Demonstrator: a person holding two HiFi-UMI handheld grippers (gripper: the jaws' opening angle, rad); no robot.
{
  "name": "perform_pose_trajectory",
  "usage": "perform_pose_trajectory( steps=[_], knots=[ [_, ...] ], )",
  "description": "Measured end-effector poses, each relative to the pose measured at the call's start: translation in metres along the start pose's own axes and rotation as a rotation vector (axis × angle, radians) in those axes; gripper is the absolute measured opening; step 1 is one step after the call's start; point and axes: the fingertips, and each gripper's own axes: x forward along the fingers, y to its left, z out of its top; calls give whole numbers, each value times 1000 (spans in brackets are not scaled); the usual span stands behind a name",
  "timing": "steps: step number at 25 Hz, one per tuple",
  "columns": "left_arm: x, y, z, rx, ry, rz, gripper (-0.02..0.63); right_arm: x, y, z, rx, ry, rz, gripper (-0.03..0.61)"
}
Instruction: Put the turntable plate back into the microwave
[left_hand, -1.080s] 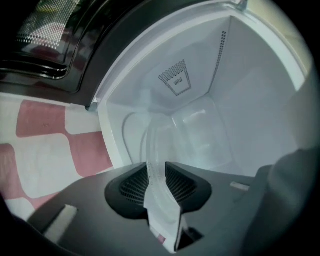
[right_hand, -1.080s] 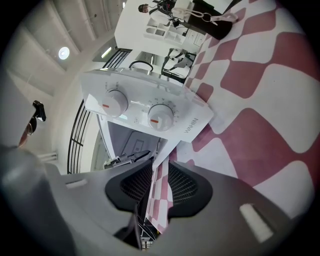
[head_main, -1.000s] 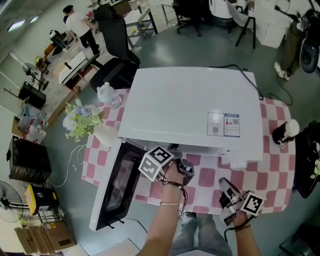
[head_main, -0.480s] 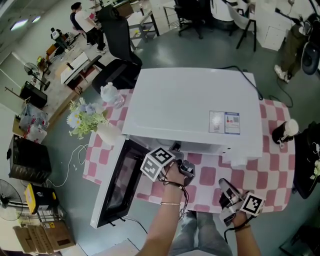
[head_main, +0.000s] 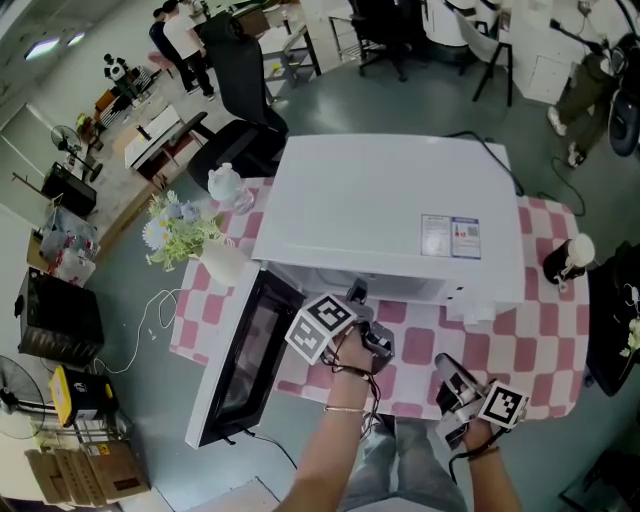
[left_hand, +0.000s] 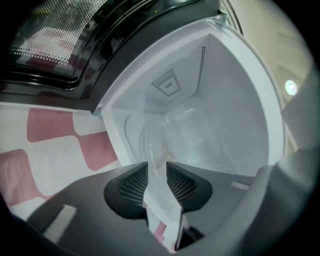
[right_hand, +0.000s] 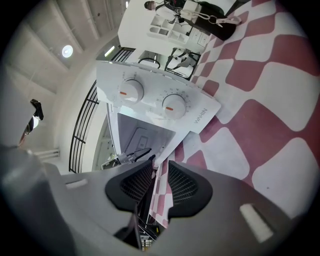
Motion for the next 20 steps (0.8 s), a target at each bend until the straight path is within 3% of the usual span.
perform_pose_trajectory(
  steps=[12,17,20],
  knots=[
    [-50,-5,-10,170,15,-23,99,5,24,-13,-45,13,2,84],
    [-84,-9,-15,333,6,-23,80,12,48,-13,-104,9,22,83],
    [-108,-17,-10,460,-32,-6,2,9,52,-15,-59,-11,-76,83]
  ],
)
